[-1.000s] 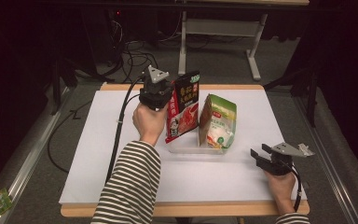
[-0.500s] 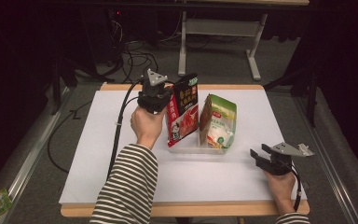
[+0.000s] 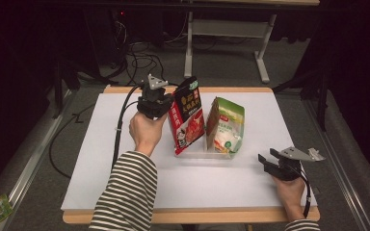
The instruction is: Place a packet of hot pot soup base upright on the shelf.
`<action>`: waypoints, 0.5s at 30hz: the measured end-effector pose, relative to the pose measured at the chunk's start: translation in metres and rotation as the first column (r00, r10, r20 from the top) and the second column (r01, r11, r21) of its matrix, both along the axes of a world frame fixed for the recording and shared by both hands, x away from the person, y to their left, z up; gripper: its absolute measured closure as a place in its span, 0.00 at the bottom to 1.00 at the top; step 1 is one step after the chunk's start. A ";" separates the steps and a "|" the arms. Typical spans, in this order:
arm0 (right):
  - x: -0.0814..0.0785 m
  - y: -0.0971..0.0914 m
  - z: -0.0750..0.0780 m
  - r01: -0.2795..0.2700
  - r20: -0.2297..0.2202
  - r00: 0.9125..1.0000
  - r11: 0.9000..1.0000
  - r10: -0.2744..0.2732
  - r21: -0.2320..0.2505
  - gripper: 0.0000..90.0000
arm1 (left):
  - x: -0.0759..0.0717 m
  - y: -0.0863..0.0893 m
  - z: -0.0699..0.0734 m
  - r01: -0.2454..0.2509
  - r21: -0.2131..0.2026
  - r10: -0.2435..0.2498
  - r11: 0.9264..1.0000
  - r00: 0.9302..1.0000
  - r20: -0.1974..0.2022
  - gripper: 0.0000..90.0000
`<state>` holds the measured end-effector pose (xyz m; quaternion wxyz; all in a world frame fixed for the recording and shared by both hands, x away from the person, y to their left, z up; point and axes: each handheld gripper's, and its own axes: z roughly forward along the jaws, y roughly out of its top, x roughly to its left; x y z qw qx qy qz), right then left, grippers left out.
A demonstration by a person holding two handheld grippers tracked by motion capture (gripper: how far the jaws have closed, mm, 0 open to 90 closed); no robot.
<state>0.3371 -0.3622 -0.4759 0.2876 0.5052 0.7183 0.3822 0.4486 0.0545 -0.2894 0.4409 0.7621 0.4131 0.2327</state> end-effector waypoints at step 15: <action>0.000 0.001 0.000 -0.001 -0.001 1.000 1.000 0.001 0.002 0.48 | 0.003 0.008 0.000 0.023 0.029 -0.021 0.999 0.998 -0.060 0.95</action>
